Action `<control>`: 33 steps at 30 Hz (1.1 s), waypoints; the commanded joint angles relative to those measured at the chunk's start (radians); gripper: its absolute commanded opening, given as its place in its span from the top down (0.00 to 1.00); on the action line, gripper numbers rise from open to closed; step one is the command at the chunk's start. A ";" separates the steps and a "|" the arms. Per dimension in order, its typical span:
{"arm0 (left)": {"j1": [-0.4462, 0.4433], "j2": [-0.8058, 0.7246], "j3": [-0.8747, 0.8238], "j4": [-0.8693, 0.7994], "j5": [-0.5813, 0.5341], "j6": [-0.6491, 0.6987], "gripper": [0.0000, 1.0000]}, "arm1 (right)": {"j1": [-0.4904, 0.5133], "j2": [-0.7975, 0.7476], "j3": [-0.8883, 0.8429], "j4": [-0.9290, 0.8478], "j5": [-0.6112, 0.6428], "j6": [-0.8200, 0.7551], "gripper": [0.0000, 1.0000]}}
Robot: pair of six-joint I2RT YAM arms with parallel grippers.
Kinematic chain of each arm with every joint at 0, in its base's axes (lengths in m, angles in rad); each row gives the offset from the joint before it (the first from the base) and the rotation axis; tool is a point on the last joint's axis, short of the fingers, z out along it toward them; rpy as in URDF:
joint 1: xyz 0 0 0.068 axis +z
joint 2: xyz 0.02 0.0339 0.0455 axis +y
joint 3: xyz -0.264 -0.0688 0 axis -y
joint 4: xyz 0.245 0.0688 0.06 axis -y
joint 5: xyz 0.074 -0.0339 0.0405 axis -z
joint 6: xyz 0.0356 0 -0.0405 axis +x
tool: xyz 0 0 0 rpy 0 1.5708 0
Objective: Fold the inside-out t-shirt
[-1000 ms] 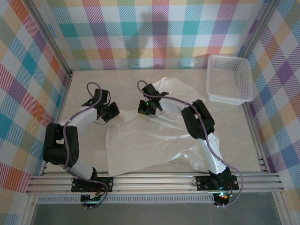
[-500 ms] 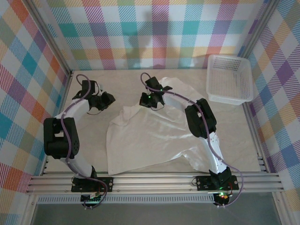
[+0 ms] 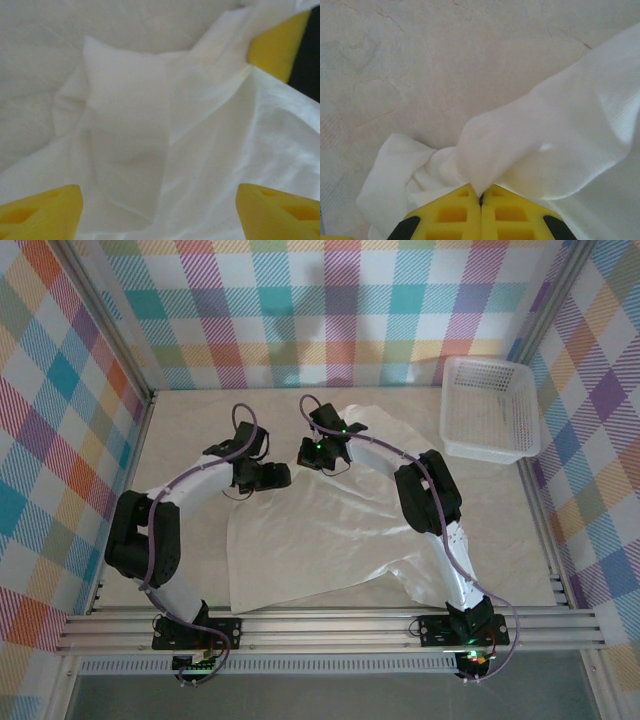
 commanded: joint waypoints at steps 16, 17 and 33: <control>0.210 0.071 0.103 -0.034 -0.225 0.110 0.87 | -0.042 -0.015 0.017 -0.113 0.071 0.018 1.00; 0.239 0.063 0.095 -0.033 -0.199 0.108 0.88 | -0.044 -0.019 0.007 -0.109 0.067 0.018 1.00; -0.047 0.152 0.226 -0.172 -0.234 0.095 0.27 | -0.045 -0.030 0.008 -0.073 0.024 0.013 1.00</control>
